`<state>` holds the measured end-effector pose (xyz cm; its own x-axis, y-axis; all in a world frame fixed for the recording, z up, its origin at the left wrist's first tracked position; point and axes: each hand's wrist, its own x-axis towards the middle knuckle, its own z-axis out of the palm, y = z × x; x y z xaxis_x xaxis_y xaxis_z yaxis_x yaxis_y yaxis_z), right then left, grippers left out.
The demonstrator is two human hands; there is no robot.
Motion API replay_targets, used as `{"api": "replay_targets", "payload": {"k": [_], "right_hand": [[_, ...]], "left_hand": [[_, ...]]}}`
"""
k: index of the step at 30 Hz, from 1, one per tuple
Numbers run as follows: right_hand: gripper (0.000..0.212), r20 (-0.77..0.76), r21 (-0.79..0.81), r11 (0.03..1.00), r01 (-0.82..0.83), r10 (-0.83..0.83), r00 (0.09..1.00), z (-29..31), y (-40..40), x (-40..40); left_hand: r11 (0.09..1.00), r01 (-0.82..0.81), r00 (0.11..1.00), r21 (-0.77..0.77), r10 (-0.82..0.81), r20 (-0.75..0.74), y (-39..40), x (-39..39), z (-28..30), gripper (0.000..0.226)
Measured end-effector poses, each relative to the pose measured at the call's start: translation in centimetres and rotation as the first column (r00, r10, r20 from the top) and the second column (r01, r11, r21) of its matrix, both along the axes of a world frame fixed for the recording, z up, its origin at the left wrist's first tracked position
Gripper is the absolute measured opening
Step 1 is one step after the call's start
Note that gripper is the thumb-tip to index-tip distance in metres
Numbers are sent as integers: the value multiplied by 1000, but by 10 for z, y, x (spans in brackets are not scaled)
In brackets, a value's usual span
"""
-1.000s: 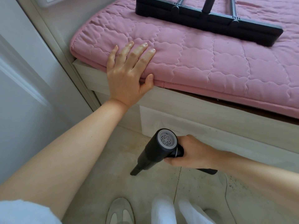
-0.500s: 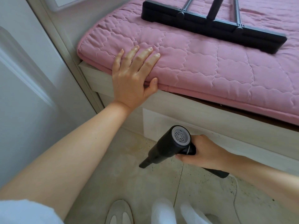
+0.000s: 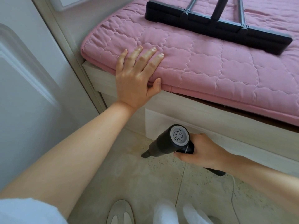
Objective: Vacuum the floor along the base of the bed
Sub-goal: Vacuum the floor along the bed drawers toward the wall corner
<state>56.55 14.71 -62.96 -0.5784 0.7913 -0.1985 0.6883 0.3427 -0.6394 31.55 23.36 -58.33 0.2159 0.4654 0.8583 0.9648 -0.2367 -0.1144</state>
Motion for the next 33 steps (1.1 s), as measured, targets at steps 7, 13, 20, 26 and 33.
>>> {"api": "replay_targets", "payload": {"k": [7,13,20,26,33], "right_hand": [[43,-17,17,1000,9,-9,1000,-2,-1,-2],[38,-38,30,999,19,-18,999,-4,0,-6],[48,-43,70,997,12,-9,999,-9,-2,-6],[52,-5,147,989,35,-34,999,-13,-1,-8],[50,6,137,989,62,-63,998,-9,-3,-1]], "left_hand": [[1000,-7,1000,1,7,5,1,0,-1,56],[1000,-10,1000,7,10,8,1,0,-1,56],[1000,-11,1000,9,11,6,2,0,-1,56],[1000,-12,1000,4,12,2,2,0,-1,55],[999,-13,1000,-34,13,3,-1,1,1,53]]}}
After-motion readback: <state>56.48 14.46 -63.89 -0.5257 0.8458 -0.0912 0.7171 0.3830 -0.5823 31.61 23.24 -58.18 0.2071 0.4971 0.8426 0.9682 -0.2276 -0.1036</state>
